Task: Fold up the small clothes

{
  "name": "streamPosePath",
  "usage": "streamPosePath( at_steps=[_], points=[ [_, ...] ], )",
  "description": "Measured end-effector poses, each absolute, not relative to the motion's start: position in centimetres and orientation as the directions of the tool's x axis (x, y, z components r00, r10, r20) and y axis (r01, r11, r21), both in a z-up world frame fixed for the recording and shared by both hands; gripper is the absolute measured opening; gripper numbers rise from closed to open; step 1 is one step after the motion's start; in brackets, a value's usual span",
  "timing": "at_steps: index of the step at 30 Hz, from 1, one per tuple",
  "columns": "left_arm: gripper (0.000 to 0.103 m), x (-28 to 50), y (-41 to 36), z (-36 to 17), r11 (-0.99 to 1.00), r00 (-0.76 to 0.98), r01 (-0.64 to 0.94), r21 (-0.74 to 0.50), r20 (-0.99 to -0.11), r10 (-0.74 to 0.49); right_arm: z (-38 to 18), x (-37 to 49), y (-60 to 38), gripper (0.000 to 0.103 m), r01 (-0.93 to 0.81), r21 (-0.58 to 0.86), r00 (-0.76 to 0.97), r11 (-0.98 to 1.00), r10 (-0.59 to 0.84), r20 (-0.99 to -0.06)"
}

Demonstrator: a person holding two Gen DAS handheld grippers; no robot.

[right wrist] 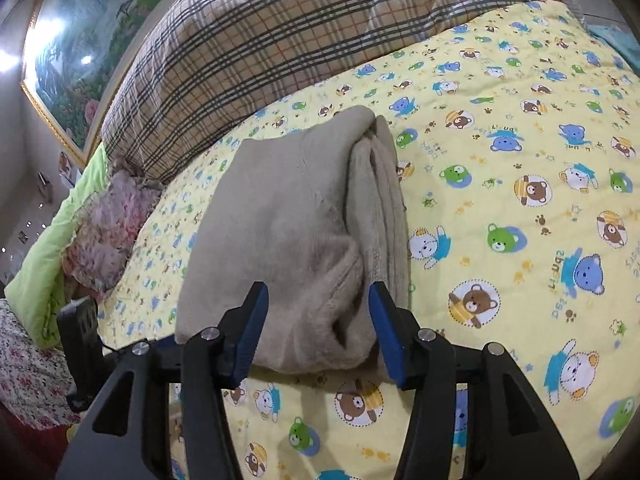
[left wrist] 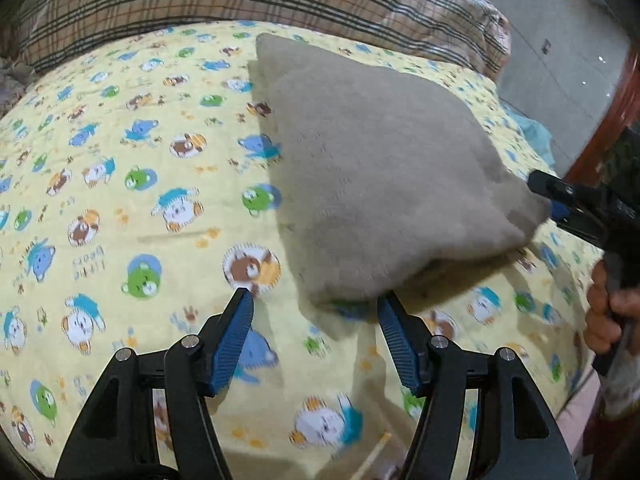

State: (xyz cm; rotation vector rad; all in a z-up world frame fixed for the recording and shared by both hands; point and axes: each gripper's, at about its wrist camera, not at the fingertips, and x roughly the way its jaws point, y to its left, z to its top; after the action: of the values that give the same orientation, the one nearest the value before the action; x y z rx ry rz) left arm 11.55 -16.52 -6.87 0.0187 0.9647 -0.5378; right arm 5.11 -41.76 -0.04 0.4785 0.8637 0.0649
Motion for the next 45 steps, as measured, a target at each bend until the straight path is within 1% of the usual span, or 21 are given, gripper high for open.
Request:
streamPosePath(
  at_steps=[3,5,6,7,9,12,14,16,17,18,20,23,25,27,30,33,35,37,39,42,45],
  points=[
    [0.067,11.8,-16.6,-6.9,0.908,0.492,0.391,-0.150,-0.800,-0.344,0.1,5.2,-41.3,0.054,0.117,0.437,0.655,0.892,0.261,-0.709],
    [0.067,12.6,-16.4,-7.0,0.920,0.499,0.350,-0.177,-0.796,-0.343,0.2,5.5,-40.7,0.053,0.105,0.407,0.647,0.907,0.249,-0.721],
    [0.067,12.8,-16.2,-7.0,0.926,0.510,0.332,-0.182,-0.791,-0.338,0.1,5.6,-40.5,0.051,0.101,0.394,0.641,0.914,0.243,-0.728],
    [0.067,13.0,-16.2,-7.0,0.929,0.517,0.324,-0.178,-0.789,-0.332,-0.1,5.8,-40.3,0.047,0.098,0.385,0.633,0.918,0.241,-0.736],
    [0.067,12.9,-16.0,-7.1,0.936,0.530,0.308,-0.172,-0.786,-0.319,-0.7,6.0,-40.2,0.014,0.106,0.381,0.615,0.918,0.241,-0.751],
    [0.067,13.0,-15.8,-7.1,0.939,0.532,0.299,-0.173,-0.786,-0.314,-0.9,6.1,-40.5,0.009,0.127,0.395,0.608,0.910,0.243,-0.756],
    [0.067,13.0,-15.8,-7.0,0.939,0.535,0.299,-0.170,-0.785,-0.312,1.4,5.4,-40.8,0.008,0.111,0.422,0.671,0.900,0.246,-0.700],
    [0.068,12.8,-15.9,-7.0,0.937,0.535,0.304,-0.170,-0.783,-0.316,4.9,4.0,-41.5,0.008,0.070,0.451,0.759,0.890,0.246,-0.603],
    [0.069,12.7,-16.0,-7.0,0.937,0.537,0.306,-0.170,-0.782,-0.317,6.3,3.3,-41.7,0.008,0.066,0.431,0.783,0.900,0.221,-0.581],
    [0.069,12.7,-16.1,-6.9,0.938,0.540,0.306,-0.163,-0.782,-0.312,6.5,3.2,-41.6,0.007,0.071,0.409,0.784,0.910,0.202,-0.587],
    [0.069,12.7,-16.2,-7.1,0.941,0.541,0.303,-0.152,-0.785,-0.301,5.3,3.4,-41.5,0.007,0.094,0.351,0.759,0.932,0.161,-0.631],
    [0.069,12.9,-15.8,-7.2,0.937,0.529,0.303,-0.174,-0.787,-0.317,1.4,3.7,-42.0,0.007,0.160,0.304,0.687,0.939,0.115,-0.717],
    [0.070,12.9,-15.9,-7.3,0.935,0.528,0.313,-0.168,-0.788,-0.318,-0.3,3.4,-42.4,0.007,0.189,0.284,0.663,0.940,0.091,-0.743],
    [0.071,12.8,-16.2,-7.4,0.935,0.528,0.321,-0.151,-0.791,-0.309,-1.7,3.1,-42.8,0.007,0.219,0.284,0.653,0.933,0.076,-0.754],
    [0.072,12.8,-16.4,-7.3,0.935,0.526,0.326,-0.143,-0.794,-0.305,-2.0,3.6,-43.3,0.007,0.241,0.285,0.653,0.928,0.062,-0.754],
    [0.072,12.8,-16.1,-7.4,0.932,0.517,0.328,-0.156,-0.796,-0.315,-1.6,4.3,-42.7,0.007,0.242,0.236,0.646,0.941,0.026,-0.763],
    [0.072,12.7,-16.1,-7.3,0.931,0.505,0.336,-0.142,-0.807,-0.305,-2.1,5.0,-42.6,0.008,0.246,0.217,0.615,0.945,0.021,-0.789],
    [0.072,12.4,-16.0,-7.1,0.928,0.494,0.351,-0.124,-0.818,-0.296,-1.9,4.7,-42.9,0.015,0.261,0.230,0.614,0.938,0.023,-0.789],
    [0.071,11.7,-15.4,-6.6,0.920,0.480,0.373,-0.121,-0.823,-0.303,-0.8,3.8,-43.2,0.030,0.273,0.253,0.632,0.928,0.025,-0.775],
    [0.071,10.9,-14.1,-5.5,0.901,0.457,0.401,-0.164,-0.817,-0.352,1.3,2.6,-43.5,0.034,0.291,0.254,0.675,0.922,-0.010,-0.737],
    [0.073,11.9,-13.5,-4.4,0.894,0.433,0.381,-0.237,-0.809,-0.399,3.0,3.3,-43.4,0.034,0.254,0.290,0.717,0.923,0.022,-0.696]
  ],
)
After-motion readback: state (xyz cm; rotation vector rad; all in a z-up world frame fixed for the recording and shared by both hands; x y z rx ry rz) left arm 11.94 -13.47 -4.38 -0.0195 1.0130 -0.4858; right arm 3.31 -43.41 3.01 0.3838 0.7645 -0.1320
